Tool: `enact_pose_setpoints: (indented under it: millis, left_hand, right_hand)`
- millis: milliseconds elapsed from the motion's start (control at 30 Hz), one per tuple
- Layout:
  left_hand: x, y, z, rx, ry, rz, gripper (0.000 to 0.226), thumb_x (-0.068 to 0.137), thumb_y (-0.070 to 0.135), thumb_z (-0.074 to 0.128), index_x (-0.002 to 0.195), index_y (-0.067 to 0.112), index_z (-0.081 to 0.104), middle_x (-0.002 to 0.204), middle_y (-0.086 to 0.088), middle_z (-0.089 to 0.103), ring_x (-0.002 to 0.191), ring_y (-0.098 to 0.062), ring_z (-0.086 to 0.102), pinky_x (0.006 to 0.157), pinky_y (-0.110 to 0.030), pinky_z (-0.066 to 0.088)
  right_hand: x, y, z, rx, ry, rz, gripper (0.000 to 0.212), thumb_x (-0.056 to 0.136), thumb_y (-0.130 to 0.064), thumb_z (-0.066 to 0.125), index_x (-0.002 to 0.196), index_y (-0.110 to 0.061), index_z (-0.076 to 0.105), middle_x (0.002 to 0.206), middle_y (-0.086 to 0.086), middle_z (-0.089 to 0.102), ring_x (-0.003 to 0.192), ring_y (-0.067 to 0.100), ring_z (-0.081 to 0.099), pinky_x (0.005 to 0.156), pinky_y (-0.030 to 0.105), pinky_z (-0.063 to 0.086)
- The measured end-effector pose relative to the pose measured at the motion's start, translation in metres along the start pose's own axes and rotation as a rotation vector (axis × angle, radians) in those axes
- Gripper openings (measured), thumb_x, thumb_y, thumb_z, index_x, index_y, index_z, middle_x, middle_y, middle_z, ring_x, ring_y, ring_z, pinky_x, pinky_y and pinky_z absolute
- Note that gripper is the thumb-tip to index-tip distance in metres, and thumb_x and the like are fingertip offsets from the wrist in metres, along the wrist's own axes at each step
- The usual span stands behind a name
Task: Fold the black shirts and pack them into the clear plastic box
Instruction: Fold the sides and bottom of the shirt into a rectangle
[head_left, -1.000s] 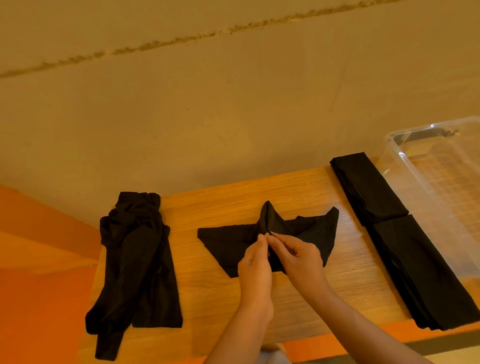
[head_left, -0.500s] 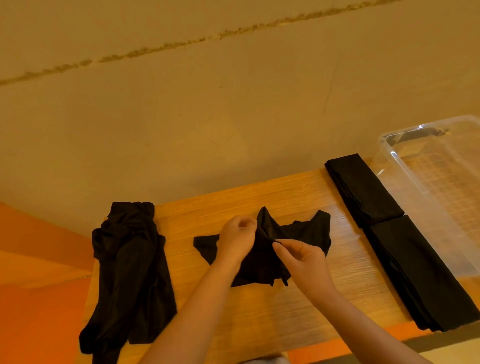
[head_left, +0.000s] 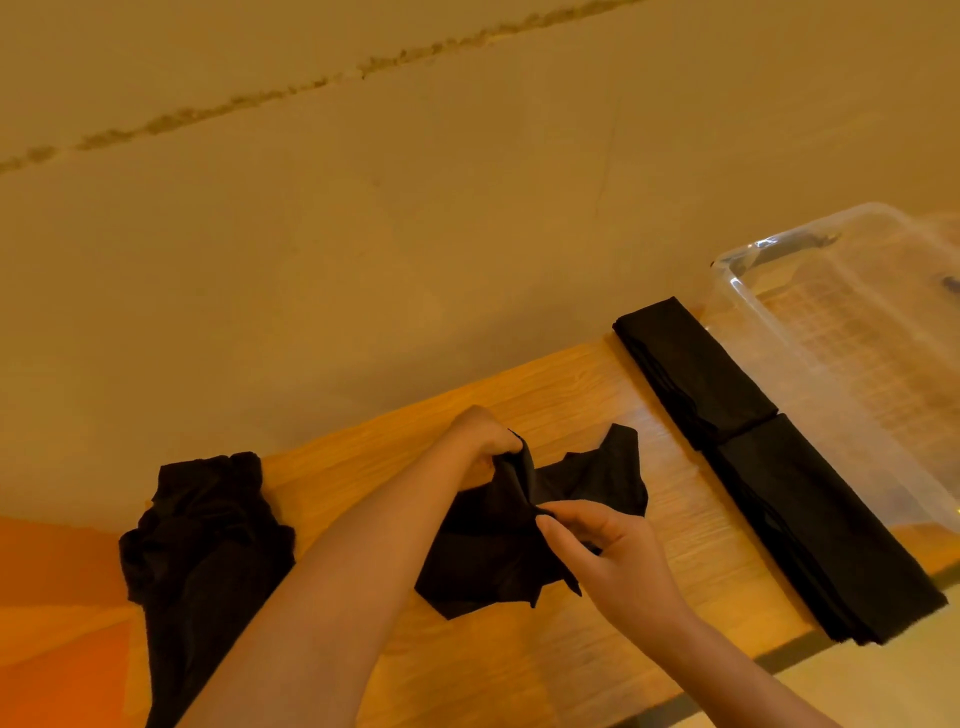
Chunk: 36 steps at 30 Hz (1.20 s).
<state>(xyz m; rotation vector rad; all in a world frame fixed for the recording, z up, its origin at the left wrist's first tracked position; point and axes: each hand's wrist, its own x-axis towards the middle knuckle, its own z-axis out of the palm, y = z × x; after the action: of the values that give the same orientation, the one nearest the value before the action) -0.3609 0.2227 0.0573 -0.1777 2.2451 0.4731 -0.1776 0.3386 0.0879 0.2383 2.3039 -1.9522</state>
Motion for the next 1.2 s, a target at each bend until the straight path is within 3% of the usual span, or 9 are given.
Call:
enact_pose_setpoints:
  millis: [267,367,467,533,600,733,900,967,1200]
  left_hand:
    - [0.015,-0.003,-0.011,0.118,0.168,0.151,0.03,0.083,0.017,0.062,0.057,0.012,0.048,0.062,-0.003,0.047,0.056,-0.018,0.047,0.046,-0.029,0.031]
    - [0.01,-0.006,-0.028,0.024,0.2,0.173,0.012,0.082,0.015,0.063,0.073,0.008,0.068,0.075,-0.005,0.064,0.068,-0.02,0.062,0.054,-0.033,0.046]
    - [0.0,-0.013,-0.051,-0.096,0.203,0.179,0.019,0.083,0.008,0.058,0.092,0.006,0.074,0.089,-0.01,0.072,0.079,-0.021,0.07,0.073,-0.034,0.058]
    - [-0.016,-0.017,-0.068,-0.193,0.211,0.174,0.022,0.084,0.007,0.054,0.095,0.006,0.073,0.085,-0.009,0.073,0.07,-0.018,0.069,0.066,-0.031,0.057]
    - [-0.037,-0.021,-0.085,-0.276,0.242,0.162,0.023,0.083,0.007,0.053,0.095,0.007,0.073,0.072,-0.007,0.071,0.056,-0.014,0.062,0.055,-0.025,0.047]
    - [-0.091,-0.031,-0.117,-0.472,0.329,0.234,0.021,0.082,0.004,0.054,0.087,0.01,0.074,0.056,-0.004,0.068,0.048,-0.015,0.059,0.055,-0.026,0.04]
    - [-0.167,-0.029,-0.149,-0.646,0.495,0.366,0.021,0.084,0.003,0.054,0.08,0.013,0.072,0.056,-0.006,0.068,0.046,-0.013,0.063,0.053,-0.024,0.042]
    - [-0.191,-0.029,-0.159,-0.714,0.558,0.4,0.022,0.084,0.003,0.054,0.079,0.014,0.071,0.057,-0.006,0.069,0.047,-0.014,0.063,0.053,-0.024,0.043]
    - [-0.24,-0.039,-0.177,-0.854,0.691,0.492,0.017,0.088,0.008,0.055,0.086,0.014,0.071,0.065,-0.006,0.072,0.058,-0.016,0.069,0.062,-0.026,0.048]
  right_hand:
    - [-0.004,-0.007,-0.007,-0.093,0.007,-0.096,0.019,0.088,-0.016,0.066,0.105,-0.021,0.073,0.092,-0.013,0.073,0.089,0.002,0.068,0.075,0.022,0.056]
    - [-0.005,-0.011,-0.013,-0.14,0.038,-0.139,0.024,0.087,-0.011,0.067,0.101,-0.029,0.072,0.089,-0.018,0.073,0.085,-0.001,0.068,0.073,0.016,0.054]
    - [-0.005,-0.017,-0.023,-0.196,0.077,-0.191,0.028,0.086,-0.01,0.068,0.099,-0.034,0.069,0.087,-0.021,0.071,0.081,-0.001,0.068,0.071,0.014,0.053]
    - [-0.003,-0.023,-0.032,-0.237,0.11,-0.236,0.03,0.086,-0.01,0.068,0.099,-0.036,0.067,0.09,-0.025,0.07,0.083,-0.003,0.067,0.072,0.012,0.052]
    - [0.002,-0.032,-0.044,-0.276,0.14,-0.287,0.033,0.085,-0.009,0.067,0.099,-0.038,0.065,0.091,-0.026,0.07,0.085,-0.006,0.067,0.074,0.009,0.051]
    - [0.018,-0.058,-0.069,-0.349,0.229,-0.441,0.023,0.085,-0.015,0.066,0.105,-0.026,0.066,0.092,-0.017,0.073,0.083,-0.006,0.067,0.071,0.007,0.051]
    - [0.043,-0.114,-0.091,-0.34,0.293,-0.57,0.023,0.086,-0.01,0.067,0.103,-0.026,0.068,0.085,-0.04,0.064,0.081,-0.008,0.065,0.074,0.005,0.048]
    - [0.054,-0.139,-0.098,-0.331,0.288,-0.591,0.023,0.086,-0.014,0.068,0.097,-0.034,0.067,0.083,-0.039,0.064,0.084,-0.01,0.064,0.076,0.004,0.046]
    - [0.082,-0.202,-0.105,-0.416,0.203,-0.676,0.015,0.088,-0.022,0.065,0.095,-0.036,0.065,0.077,-0.031,0.066,0.082,-0.013,0.062,0.077,0.006,0.046]
